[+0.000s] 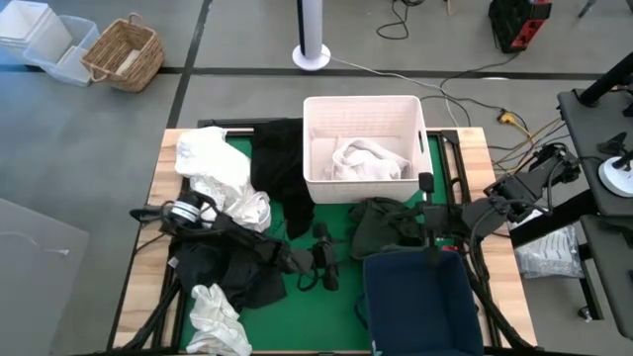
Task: Sort clothes
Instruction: Put the green long sleeve shirt into the blue laundry bin
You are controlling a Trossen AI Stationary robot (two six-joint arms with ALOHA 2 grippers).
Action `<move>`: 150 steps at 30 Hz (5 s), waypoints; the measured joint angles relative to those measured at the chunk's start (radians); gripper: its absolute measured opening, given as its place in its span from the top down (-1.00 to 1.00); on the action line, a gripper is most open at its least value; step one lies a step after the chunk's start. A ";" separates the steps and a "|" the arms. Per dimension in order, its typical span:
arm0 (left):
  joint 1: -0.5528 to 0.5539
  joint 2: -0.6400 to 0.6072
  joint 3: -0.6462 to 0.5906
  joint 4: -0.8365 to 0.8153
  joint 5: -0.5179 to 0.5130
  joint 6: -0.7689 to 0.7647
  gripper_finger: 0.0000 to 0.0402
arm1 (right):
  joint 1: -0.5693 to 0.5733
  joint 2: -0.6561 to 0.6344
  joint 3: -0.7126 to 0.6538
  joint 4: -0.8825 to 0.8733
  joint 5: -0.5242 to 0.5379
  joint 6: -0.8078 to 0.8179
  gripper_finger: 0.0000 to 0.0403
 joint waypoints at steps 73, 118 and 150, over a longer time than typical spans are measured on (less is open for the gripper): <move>0.027 -0.249 0.172 -0.421 -0.195 0.204 1.00 | 0.000 0.002 -0.019 -0.016 0.000 0.026 0.94; 0.032 -0.590 0.172 -0.422 -0.192 0.370 1.00 | -0.032 0.124 -0.026 -0.004 0.096 0.008 -0.31; 0.032 -0.579 0.172 -0.367 -0.054 0.256 0.94 | -0.226 0.448 -0.020 0.485 -0.159 -0.080 -0.55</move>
